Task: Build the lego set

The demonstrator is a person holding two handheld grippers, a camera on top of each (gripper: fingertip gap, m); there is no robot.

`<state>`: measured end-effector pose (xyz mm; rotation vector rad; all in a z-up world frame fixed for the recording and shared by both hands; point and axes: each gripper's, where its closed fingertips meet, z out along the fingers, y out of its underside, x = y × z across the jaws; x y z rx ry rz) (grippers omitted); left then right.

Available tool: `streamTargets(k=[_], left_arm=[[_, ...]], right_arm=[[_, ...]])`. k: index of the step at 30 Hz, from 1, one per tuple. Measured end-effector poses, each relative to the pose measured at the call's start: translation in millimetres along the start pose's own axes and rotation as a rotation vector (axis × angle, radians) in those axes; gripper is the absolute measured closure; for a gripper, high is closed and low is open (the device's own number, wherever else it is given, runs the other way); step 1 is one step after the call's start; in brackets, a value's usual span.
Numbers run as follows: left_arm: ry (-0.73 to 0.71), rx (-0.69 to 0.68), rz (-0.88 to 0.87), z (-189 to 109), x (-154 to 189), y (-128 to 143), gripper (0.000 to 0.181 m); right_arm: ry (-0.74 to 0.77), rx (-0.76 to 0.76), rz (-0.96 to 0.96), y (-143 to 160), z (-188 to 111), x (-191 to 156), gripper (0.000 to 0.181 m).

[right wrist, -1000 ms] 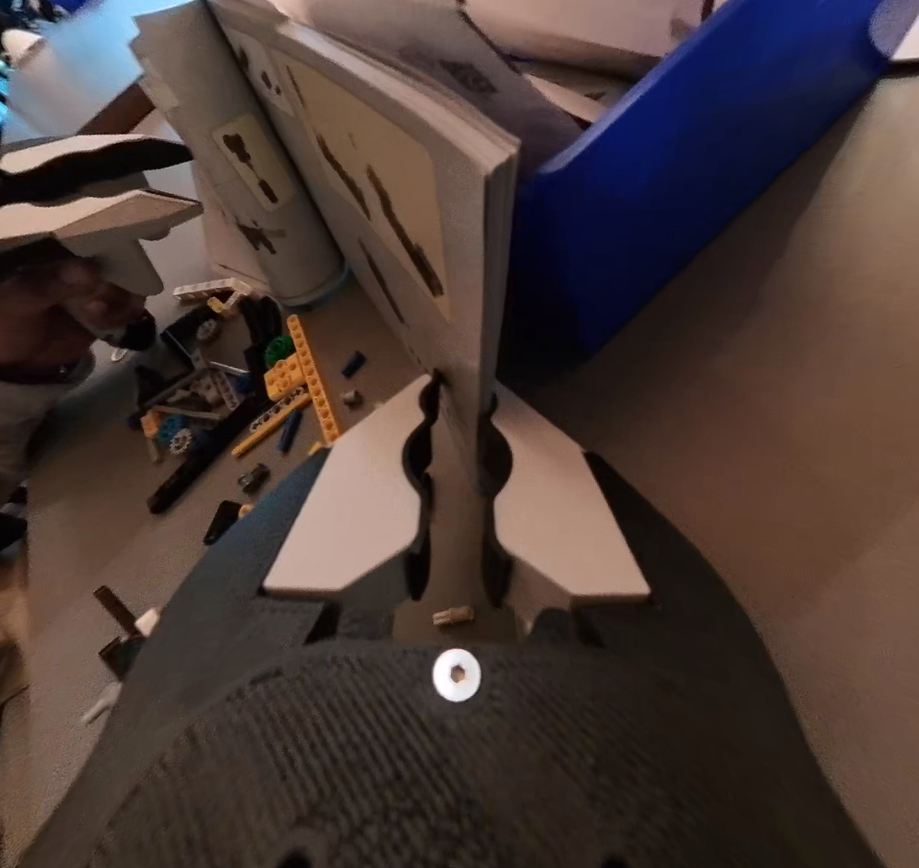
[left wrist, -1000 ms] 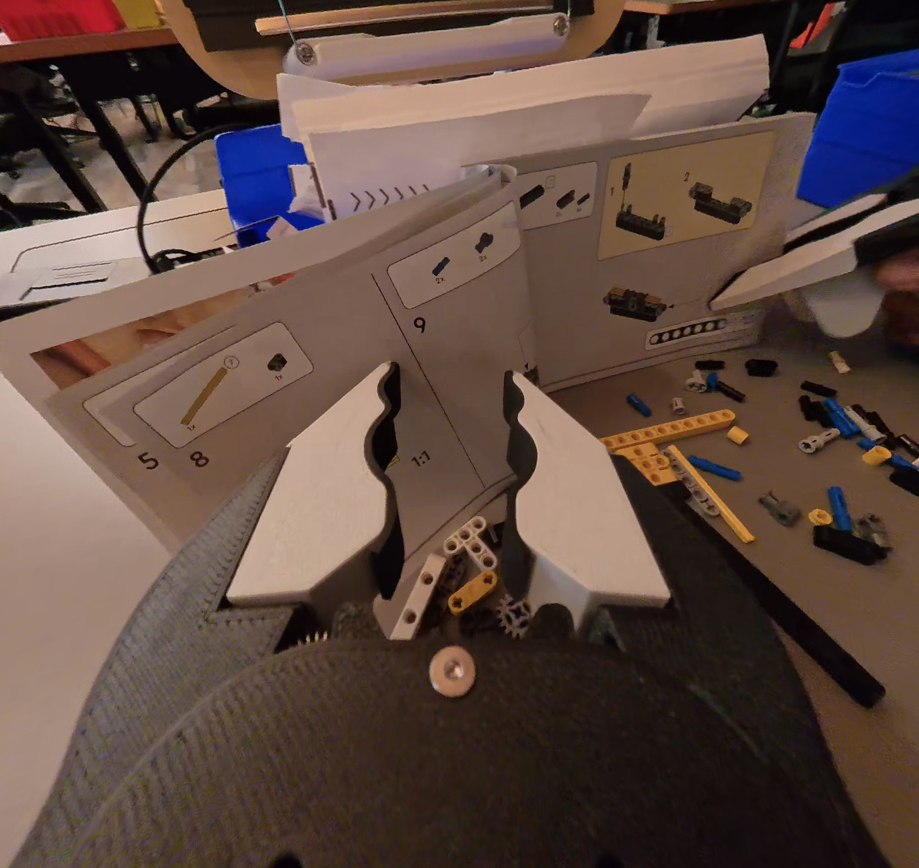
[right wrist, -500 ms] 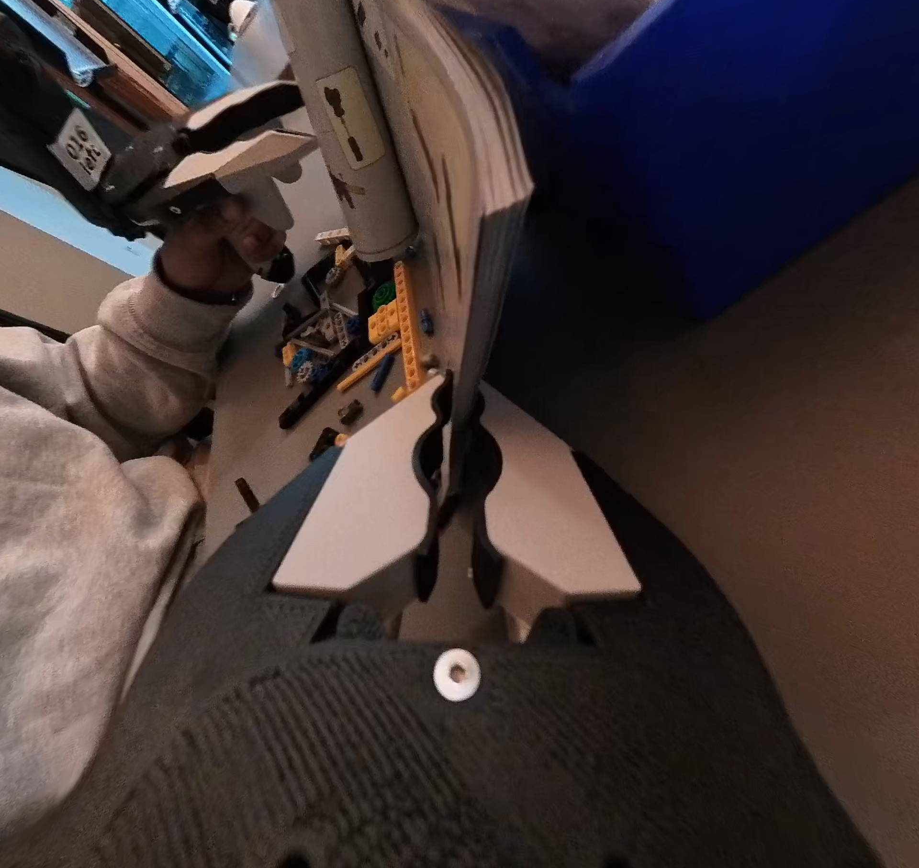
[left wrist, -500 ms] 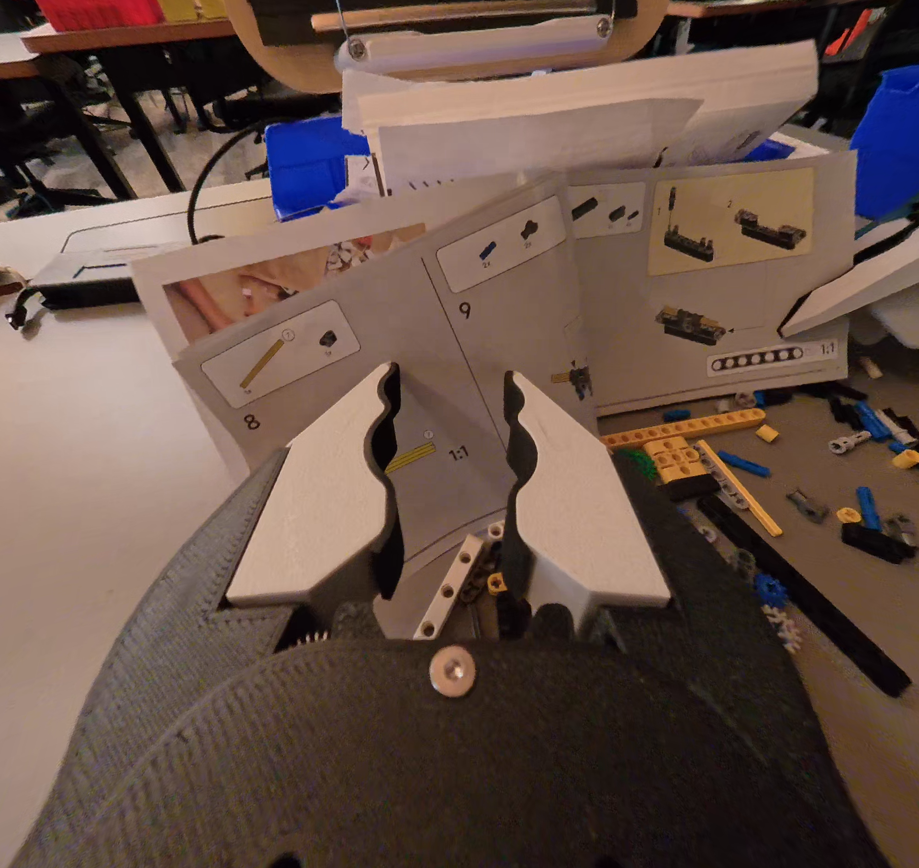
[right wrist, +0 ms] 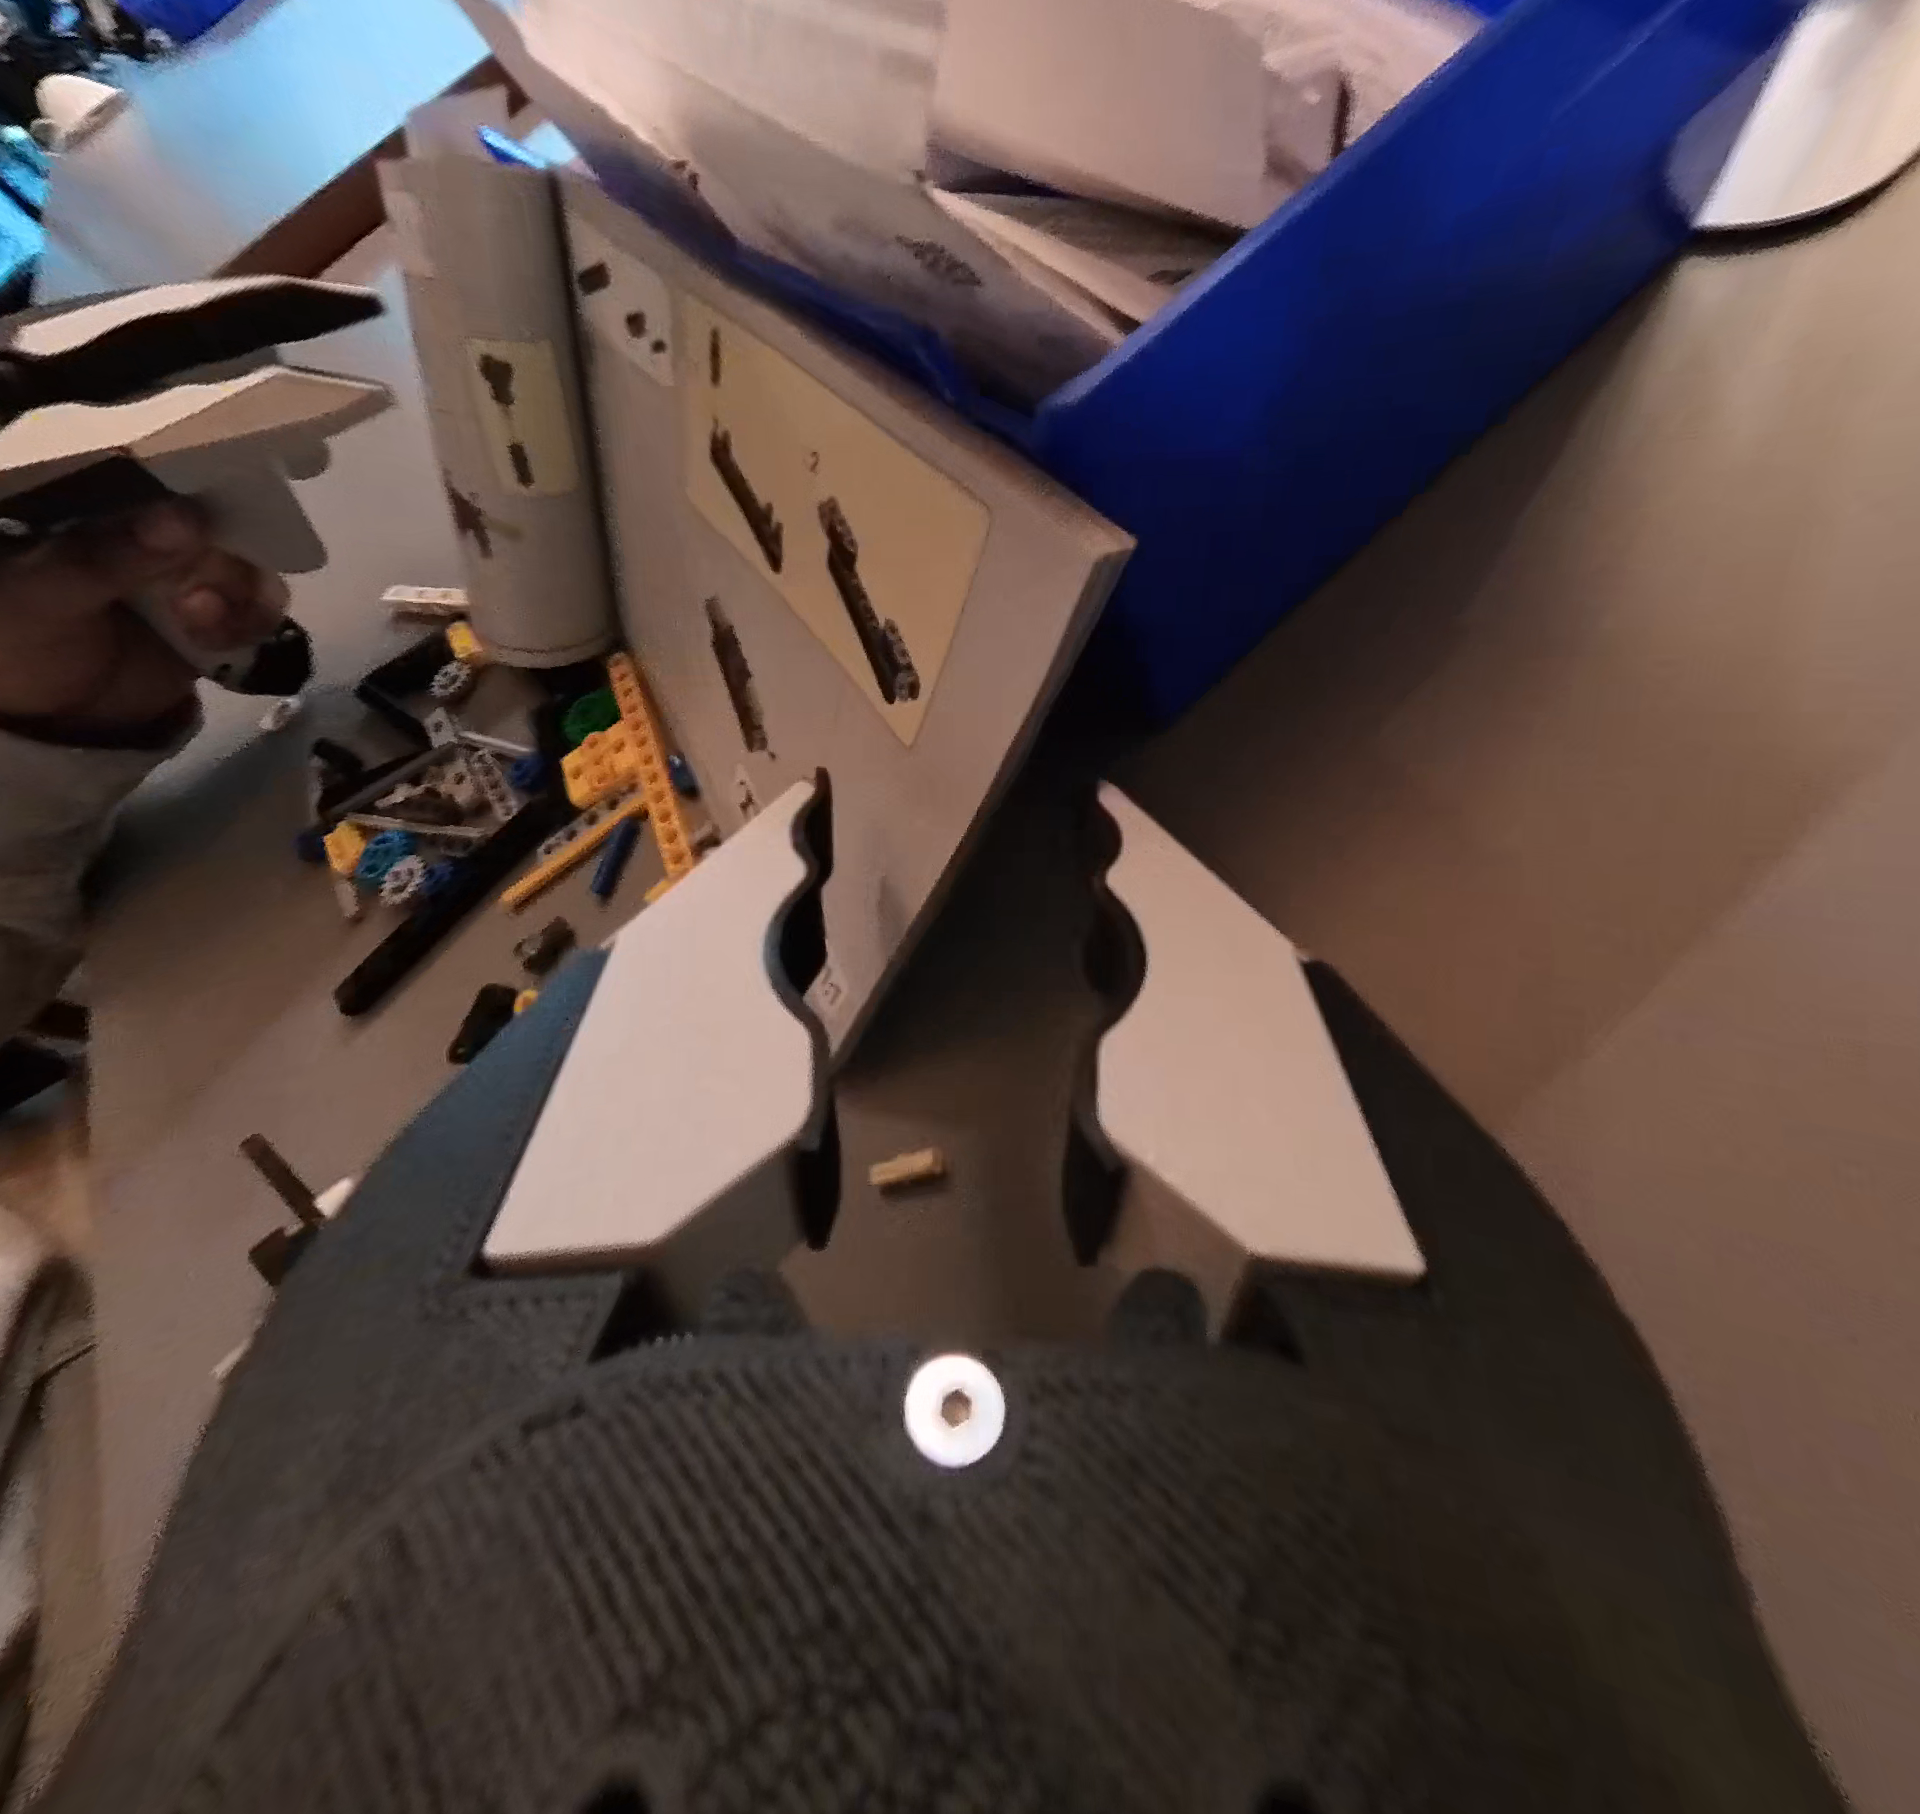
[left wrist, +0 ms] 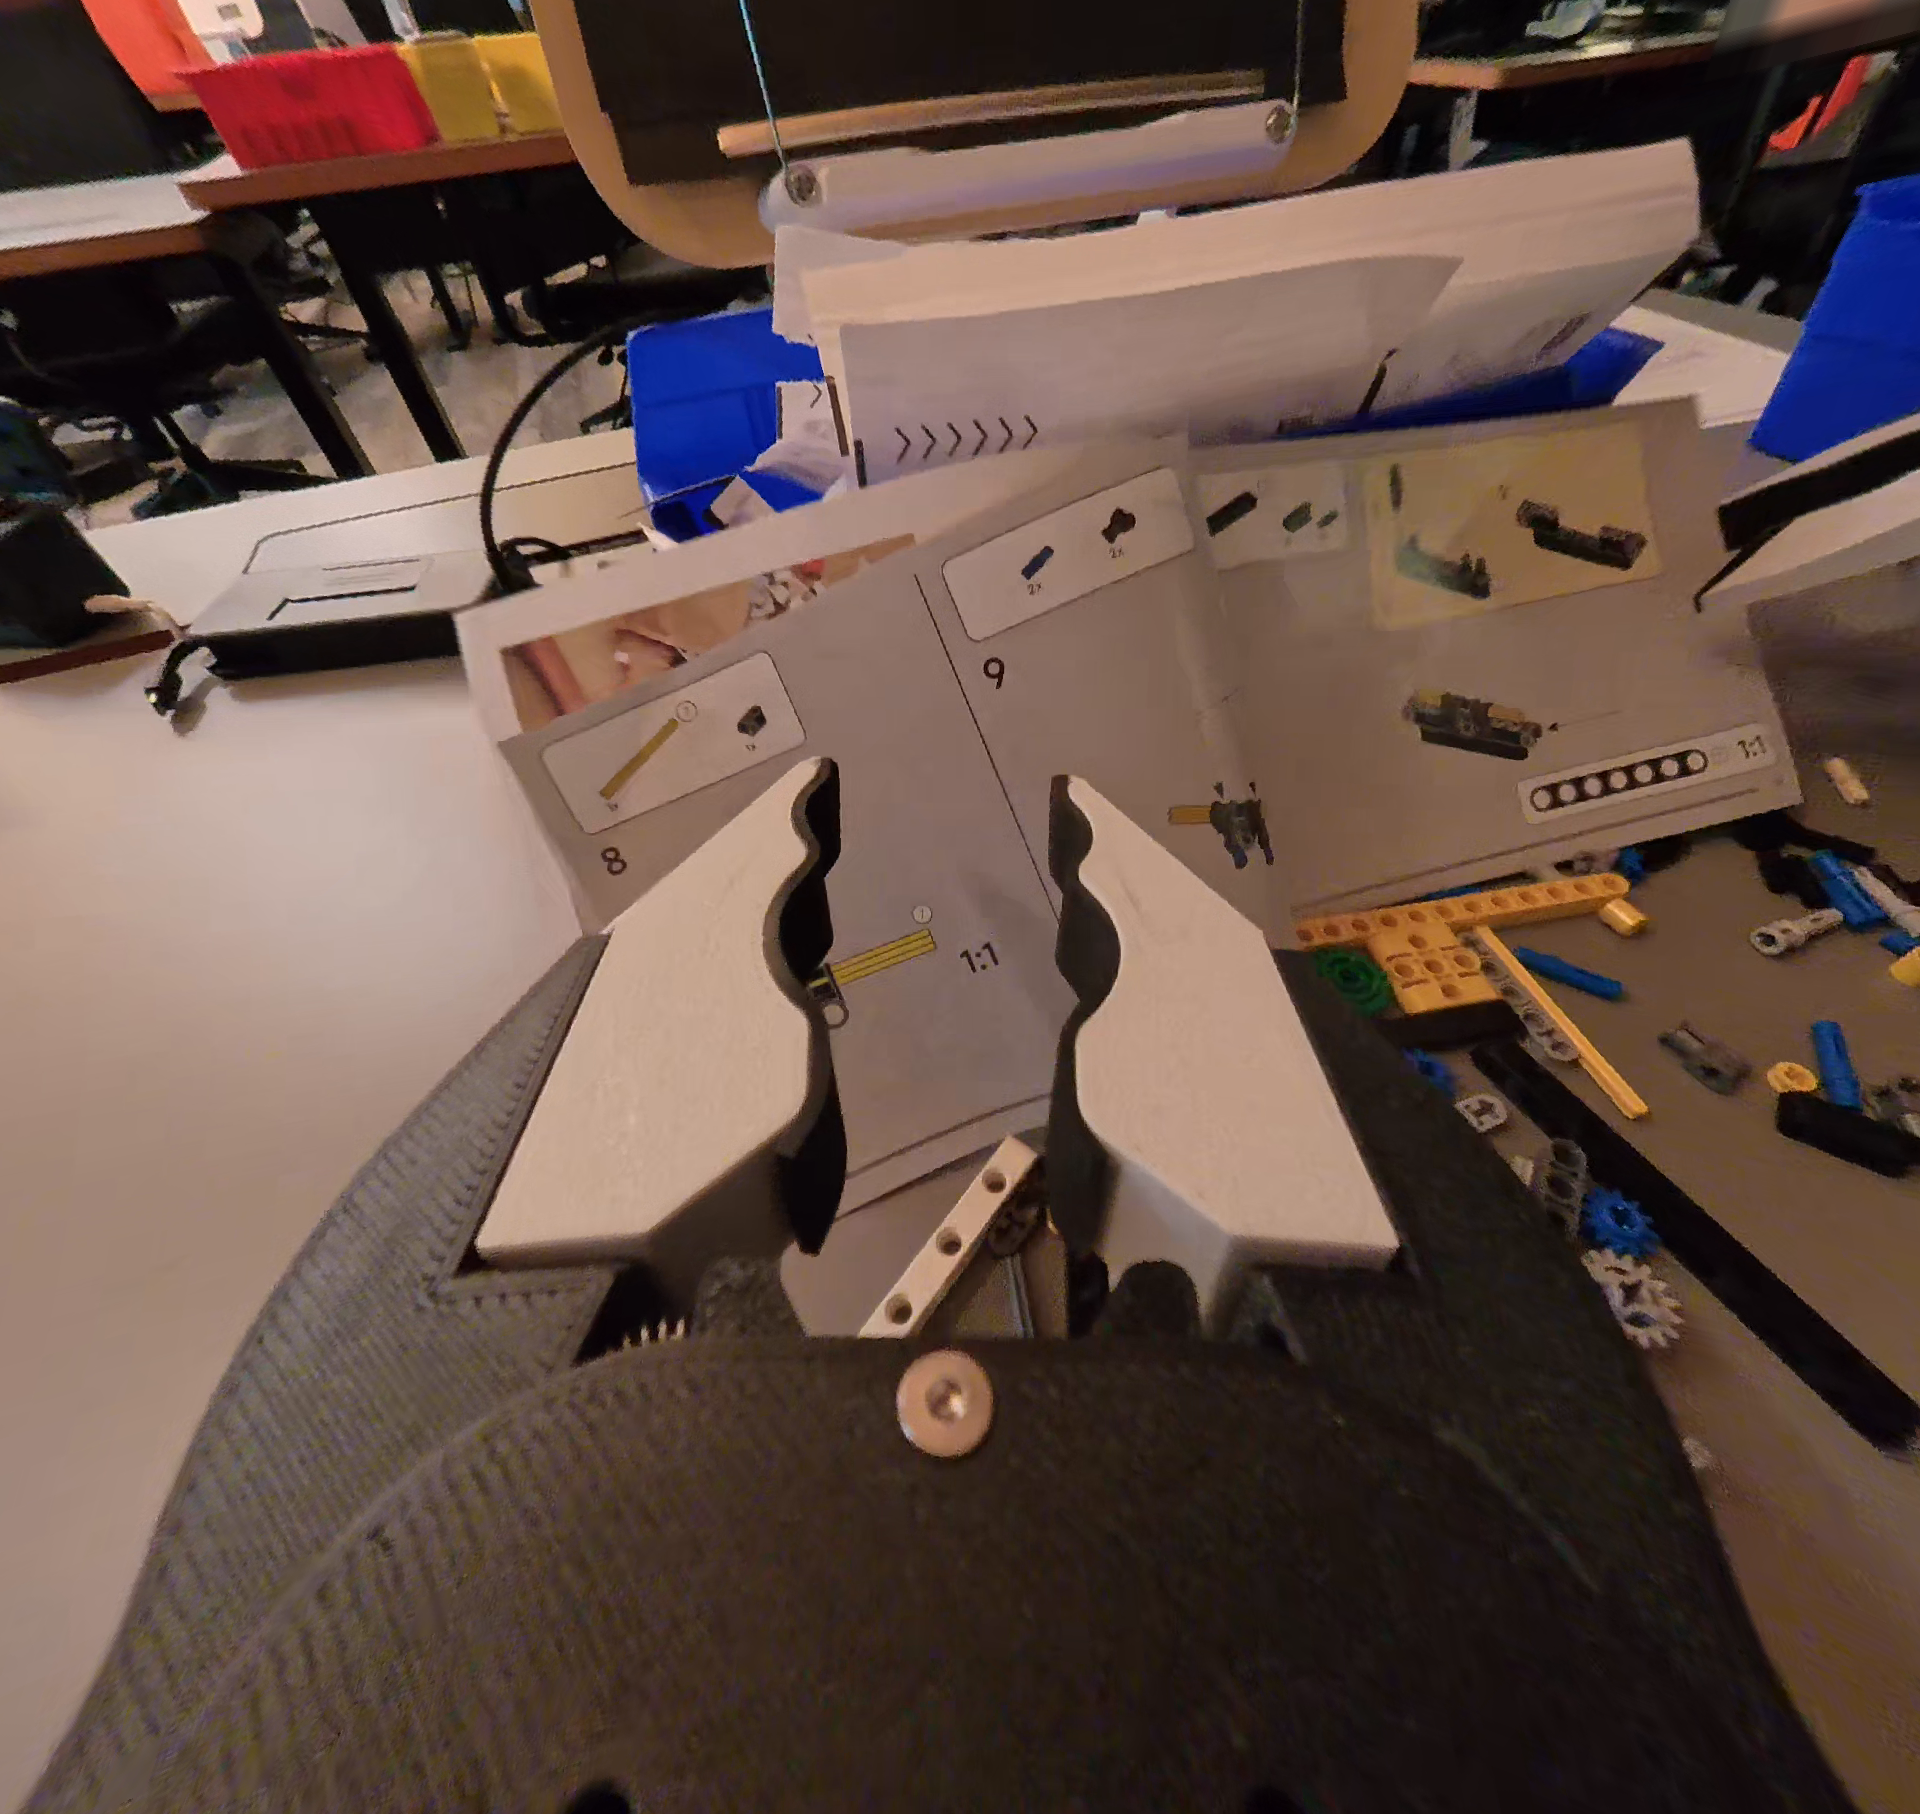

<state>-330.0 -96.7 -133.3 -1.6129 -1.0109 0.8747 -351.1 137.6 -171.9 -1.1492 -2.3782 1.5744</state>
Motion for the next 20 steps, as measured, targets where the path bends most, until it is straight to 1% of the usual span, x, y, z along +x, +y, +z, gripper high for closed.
streamTargets(k=[2, 4, 7, 10, 12, 14, 15, 16, 18, 19, 20], left_arm=[[0.013, 0.011, -0.012, -3.3, 2.6, -2.7, 0.142], [0.035, 0.009, -0.027, -4.5, 8.0, -1.8, 0.142], [0.055, -0.016, -0.018, -2.7, 15.0, 4.1, 0.142], [0.084, -0.051, -0.01, -1.1, 22.0, 10.4, 0.142], [0.087, -0.069, -0.012, -1.2, 23.2, 13.4, 0.142], [0.089, -0.058, -0.012, -3.8, 23.4, 10.2, 0.142], [0.109, -0.049, -0.014, -6.0, 26.2, 7.5, 0.141], [0.158, -0.037, -0.02, -9.1, 34.4, 3.4, 0.14], [0.294, -0.021, -0.028, -16.7, 59.7, -4.0, 0.142], [0.357, -0.036, -0.023, -19.0, 73.3, -3.1, 0.143], [0.383, -0.078, -0.014, -17.6, 82.2, 3.0, 0.144]], right_arm=[[0.056, 0.027, -0.023, -2.7, -8.7, 4.0, 0.131], [0.063, 0.026, -0.042, 0.1, -9.4, -1.9, 0.13], [0.078, -0.059, -0.072, 17.0, 3.0, -7.4, 0.131], [0.11, -0.143, -0.088, 28.8, 14.5, -4.4, 0.13], [0.107, -0.176, -0.099, 30.7, 18.2, -7.2, 0.128], [0.105, -0.176, -0.124, 27.4, 18.0, -11.2, 0.127], [0.104, -0.171, -0.134, 25.2, 17.0, -13.0, 0.127], [0.1, -0.167, -0.138, 22.8, 15.9, -15.6, 0.127], [0.073, -0.15, -0.136, 16.0, 14.9, -26.1, 0.128], [0.046, -0.138, -0.136, 11.5, 15.9, -35.0, 0.131], [0.012, -0.122, -0.142, 6.1, 18.2, -46.5, 0.136]])
